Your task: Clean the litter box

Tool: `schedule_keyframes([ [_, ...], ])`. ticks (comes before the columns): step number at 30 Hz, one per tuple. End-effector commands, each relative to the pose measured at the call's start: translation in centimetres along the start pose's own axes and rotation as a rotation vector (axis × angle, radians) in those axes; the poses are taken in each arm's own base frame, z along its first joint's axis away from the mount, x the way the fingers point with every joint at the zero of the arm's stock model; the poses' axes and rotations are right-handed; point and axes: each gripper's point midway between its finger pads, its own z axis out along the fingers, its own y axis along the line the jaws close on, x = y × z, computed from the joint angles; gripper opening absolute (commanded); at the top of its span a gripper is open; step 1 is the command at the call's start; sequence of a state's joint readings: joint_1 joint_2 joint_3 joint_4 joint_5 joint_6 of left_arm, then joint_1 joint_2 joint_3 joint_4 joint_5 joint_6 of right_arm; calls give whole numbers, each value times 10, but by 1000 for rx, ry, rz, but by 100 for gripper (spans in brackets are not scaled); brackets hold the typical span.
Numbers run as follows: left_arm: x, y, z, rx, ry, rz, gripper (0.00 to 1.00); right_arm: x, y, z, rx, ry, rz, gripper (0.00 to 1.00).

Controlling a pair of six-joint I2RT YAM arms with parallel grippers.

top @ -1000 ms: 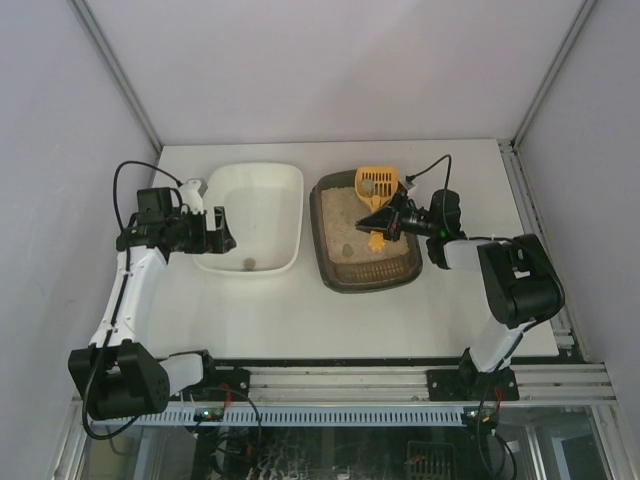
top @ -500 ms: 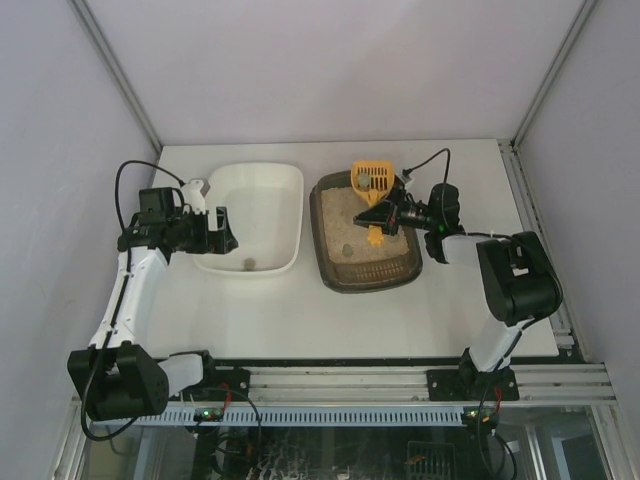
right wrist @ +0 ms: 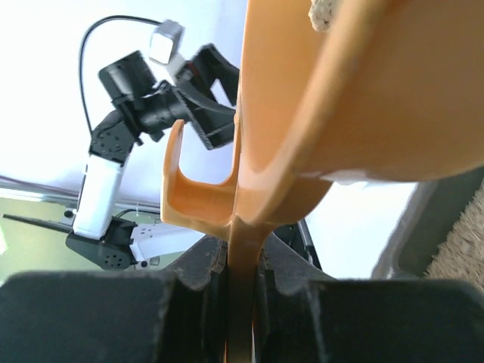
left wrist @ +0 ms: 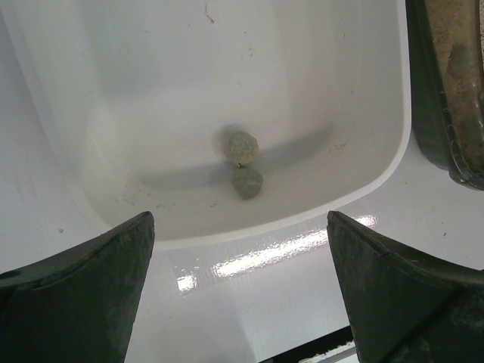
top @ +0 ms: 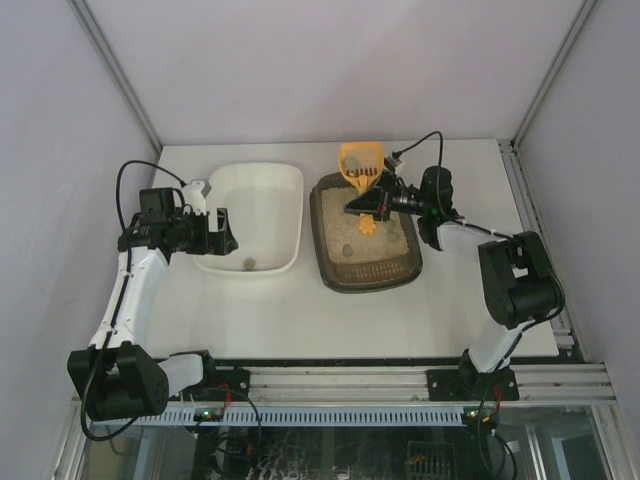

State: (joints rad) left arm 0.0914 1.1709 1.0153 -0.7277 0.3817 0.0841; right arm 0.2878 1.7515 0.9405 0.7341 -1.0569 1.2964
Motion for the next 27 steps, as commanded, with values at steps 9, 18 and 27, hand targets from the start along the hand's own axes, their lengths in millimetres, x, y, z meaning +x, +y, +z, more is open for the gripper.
schedule_keyframes([
  [9,-2,-7,-1,32,-10,42,100,24,-3,10,-168,-9,33,0],
  [18,-18,4,-18,-57,-77,85,100,32,-4,24,-135,44,23,0],
  [27,-50,38,-61,-44,-180,-34,100,59,-41,65,434,229,-304,0],
])
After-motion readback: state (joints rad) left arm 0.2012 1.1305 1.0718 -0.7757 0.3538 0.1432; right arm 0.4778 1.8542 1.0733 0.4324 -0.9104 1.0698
